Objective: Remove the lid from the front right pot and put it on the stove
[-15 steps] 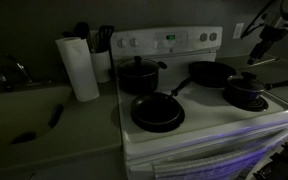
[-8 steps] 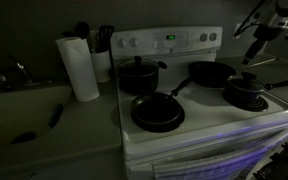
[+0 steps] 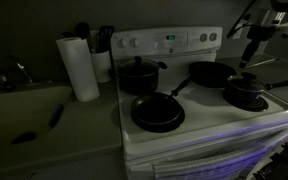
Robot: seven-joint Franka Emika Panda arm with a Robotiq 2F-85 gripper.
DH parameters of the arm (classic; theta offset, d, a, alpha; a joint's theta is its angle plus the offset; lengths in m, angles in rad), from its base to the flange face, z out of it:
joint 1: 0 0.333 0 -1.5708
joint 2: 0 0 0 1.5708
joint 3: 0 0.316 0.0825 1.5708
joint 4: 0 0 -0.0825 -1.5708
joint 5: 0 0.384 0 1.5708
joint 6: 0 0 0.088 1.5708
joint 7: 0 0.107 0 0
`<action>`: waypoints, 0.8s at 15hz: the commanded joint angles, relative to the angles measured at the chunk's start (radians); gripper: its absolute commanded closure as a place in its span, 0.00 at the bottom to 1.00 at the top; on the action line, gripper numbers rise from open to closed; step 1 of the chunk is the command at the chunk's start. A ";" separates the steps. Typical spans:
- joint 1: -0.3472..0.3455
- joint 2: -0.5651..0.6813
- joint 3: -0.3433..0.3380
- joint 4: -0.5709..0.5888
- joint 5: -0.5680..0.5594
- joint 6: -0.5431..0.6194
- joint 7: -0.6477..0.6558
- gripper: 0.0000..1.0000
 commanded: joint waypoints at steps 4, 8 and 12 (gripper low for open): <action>0.001 -0.030 0.017 -0.039 0.035 -0.065 0.087 0.00; -0.017 -0.023 0.029 -0.067 -0.018 -0.031 0.156 0.00; -0.026 -0.022 0.023 -0.094 -0.057 0.000 0.170 0.00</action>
